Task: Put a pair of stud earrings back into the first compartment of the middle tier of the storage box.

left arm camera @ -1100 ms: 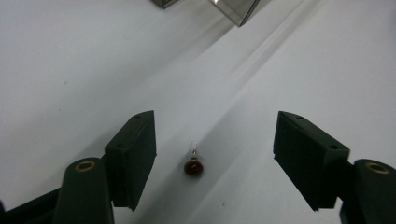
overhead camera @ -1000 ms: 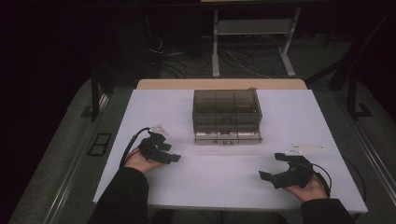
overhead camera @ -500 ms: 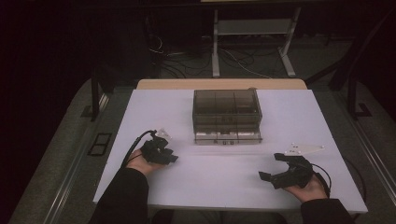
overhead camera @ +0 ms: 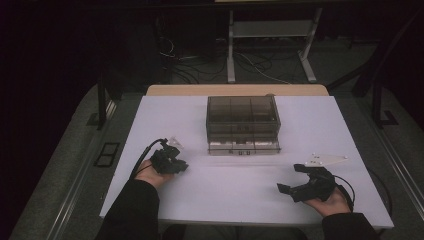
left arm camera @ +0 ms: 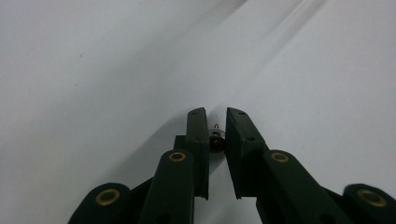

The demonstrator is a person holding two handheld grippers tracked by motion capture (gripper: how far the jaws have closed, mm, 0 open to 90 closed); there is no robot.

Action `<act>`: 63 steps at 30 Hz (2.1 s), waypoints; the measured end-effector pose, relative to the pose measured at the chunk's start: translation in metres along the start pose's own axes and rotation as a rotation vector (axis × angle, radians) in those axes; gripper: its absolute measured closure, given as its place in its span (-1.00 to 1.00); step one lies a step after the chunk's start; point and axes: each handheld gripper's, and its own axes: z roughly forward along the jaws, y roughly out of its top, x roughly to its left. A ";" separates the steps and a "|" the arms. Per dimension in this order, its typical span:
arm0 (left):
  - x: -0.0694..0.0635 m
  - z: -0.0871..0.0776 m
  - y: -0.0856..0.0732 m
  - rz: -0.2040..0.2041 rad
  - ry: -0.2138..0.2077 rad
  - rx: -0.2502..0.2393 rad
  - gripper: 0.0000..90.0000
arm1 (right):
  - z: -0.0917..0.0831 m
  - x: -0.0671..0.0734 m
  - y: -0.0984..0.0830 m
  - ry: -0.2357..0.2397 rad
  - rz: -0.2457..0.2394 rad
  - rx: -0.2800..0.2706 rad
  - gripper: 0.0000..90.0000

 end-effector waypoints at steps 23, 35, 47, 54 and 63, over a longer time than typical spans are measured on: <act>0.002 -0.038 0.037 -0.019 -0.033 -0.157 0.75 | -0.002 -0.001 0.000 -0.001 0.002 -0.004 -0.99; -0.005 -0.049 0.069 0.040 -0.029 -0.173 0.75 | -0.002 -0.001 0.000 -0.001 0.003 -0.005 -0.99; -0.018 -0.043 0.096 0.088 -0.056 -0.182 0.75 | -0.003 -0.001 0.000 0.002 0.001 -0.010 -0.99; -0.023 -0.032 0.104 0.098 -0.056 -0.186 0.74 | -0.003 -0.001 0.000 0.001 0.003 -0.011 -0.99; -0.026 -0.016 0.110 0.095 -0.063 -0.191 0.74 | -0.003 -0.001 0.000 0.003 0.003 -0.011 -0.99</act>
